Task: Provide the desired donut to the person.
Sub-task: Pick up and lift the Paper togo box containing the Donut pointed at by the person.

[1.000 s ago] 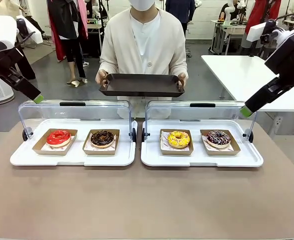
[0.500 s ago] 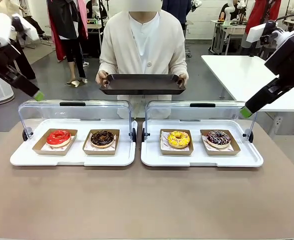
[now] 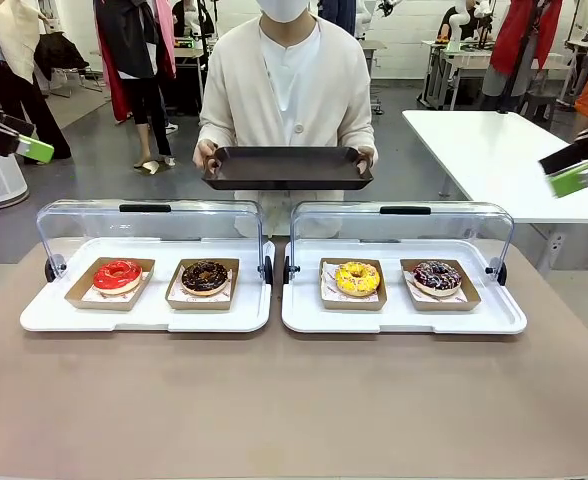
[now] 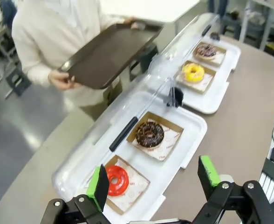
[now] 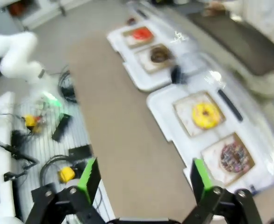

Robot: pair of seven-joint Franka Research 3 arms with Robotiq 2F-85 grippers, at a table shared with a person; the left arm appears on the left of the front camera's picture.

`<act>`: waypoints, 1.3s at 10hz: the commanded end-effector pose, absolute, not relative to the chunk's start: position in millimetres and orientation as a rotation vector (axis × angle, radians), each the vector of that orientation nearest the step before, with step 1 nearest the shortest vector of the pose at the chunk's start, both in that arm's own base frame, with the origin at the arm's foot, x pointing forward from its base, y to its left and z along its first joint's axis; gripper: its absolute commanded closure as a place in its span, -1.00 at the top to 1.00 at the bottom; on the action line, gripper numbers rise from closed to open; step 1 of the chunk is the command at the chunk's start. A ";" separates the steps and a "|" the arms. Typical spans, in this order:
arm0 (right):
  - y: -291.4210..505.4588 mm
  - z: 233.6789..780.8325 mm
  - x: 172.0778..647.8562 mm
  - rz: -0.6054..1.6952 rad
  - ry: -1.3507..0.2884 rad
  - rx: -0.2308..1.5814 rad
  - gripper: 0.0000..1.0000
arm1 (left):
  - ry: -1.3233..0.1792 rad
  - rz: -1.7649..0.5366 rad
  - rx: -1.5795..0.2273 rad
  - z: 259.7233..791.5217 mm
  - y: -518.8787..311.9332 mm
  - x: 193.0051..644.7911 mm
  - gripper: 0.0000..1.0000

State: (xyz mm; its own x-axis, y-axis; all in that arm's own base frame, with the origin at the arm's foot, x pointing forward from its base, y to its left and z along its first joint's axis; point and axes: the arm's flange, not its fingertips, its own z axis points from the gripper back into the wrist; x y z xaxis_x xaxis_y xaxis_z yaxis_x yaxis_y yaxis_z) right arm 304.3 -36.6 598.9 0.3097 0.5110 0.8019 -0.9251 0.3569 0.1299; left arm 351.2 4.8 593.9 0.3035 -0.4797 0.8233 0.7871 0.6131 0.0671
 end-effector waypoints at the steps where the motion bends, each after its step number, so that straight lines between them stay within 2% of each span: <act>1: -81.7 592.5 328.8 1.067 -0.709 0.906 1.00 | -1.007 -0.919 -0.479 582.1 33.8 353.6 1.00; 2: -104.3 584.4 334.8 1.039 -0.737 0.951 1.00 | -1.049 -0.917 -0.481 577.9 55.7 352.9 1.00; 5: -145.5 565.1 339.7 1.041 -0.758 0.975 1.00 | -0.987 -0.974 -0.611 568.3 99.6 344.8 1.00; 9: -167.8 540.7 338.3 1.046 -0.807 0.853 1.00 | -0.744 -0.838 -0.703 570.0 129.7 353.9 1.00; 13: -172.0 543.3 334.6 1.072 -0.843 0.834 1.00 | -0.740 -0.827 -0.676 575.0 137.5 355.4 1.00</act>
